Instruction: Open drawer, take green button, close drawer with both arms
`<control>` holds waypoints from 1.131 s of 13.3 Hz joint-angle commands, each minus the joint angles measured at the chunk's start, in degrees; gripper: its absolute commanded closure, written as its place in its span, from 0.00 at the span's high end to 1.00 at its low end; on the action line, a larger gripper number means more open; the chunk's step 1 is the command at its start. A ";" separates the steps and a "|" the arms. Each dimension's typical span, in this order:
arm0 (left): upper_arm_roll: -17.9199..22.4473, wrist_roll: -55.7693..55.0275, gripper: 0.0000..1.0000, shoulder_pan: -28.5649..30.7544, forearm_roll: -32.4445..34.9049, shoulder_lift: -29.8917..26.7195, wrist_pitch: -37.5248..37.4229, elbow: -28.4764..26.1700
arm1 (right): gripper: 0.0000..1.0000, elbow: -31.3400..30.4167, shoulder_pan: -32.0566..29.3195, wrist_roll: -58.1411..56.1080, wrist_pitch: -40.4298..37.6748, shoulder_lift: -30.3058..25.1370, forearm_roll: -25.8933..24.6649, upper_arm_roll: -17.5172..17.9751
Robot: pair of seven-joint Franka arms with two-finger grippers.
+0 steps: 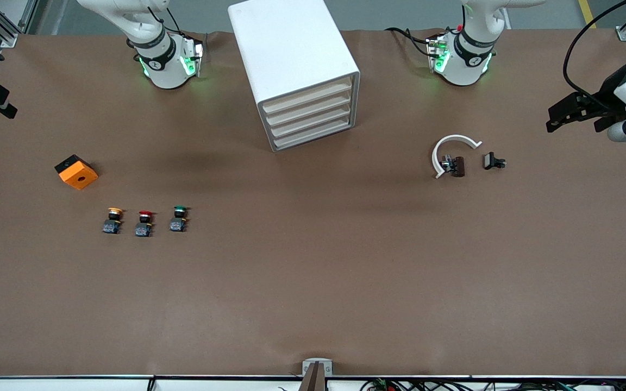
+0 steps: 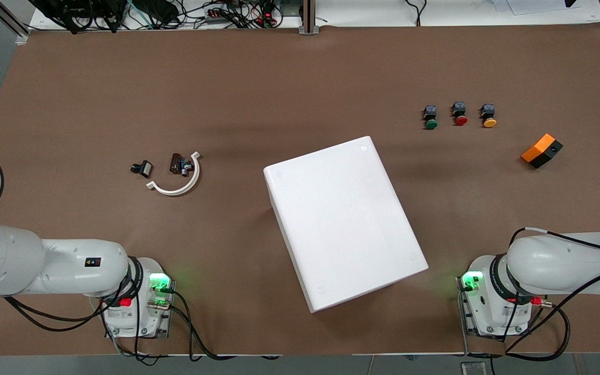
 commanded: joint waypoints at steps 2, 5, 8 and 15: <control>-0.21 1.48 1.00 0.25 0.00 0.50 -1.31 1.77 | 1.00 -0.04 -0.35 0.86 -1.88 -0.68 -0.42 0.14; -0.21 1.48 1.00 0.34 0.00 0.41 -1.31 1.86 | 1.00 -0.04 -1.41 0.78 -1.62 -0.68 0.11 0.14; -0.21 1.48 1.00 0.43 0.00 0.41 -1.31 1.77 | 1.00 -0.22 -1.41 0.69 -1.71 -0.85 0.11 0.23; -0.21 1.22 1.00 0.52 0.00 0.41 -1.31 1.86 | 1.00 -0.30 -2.37 0.34 -1.27 -0.68 0.11 0.14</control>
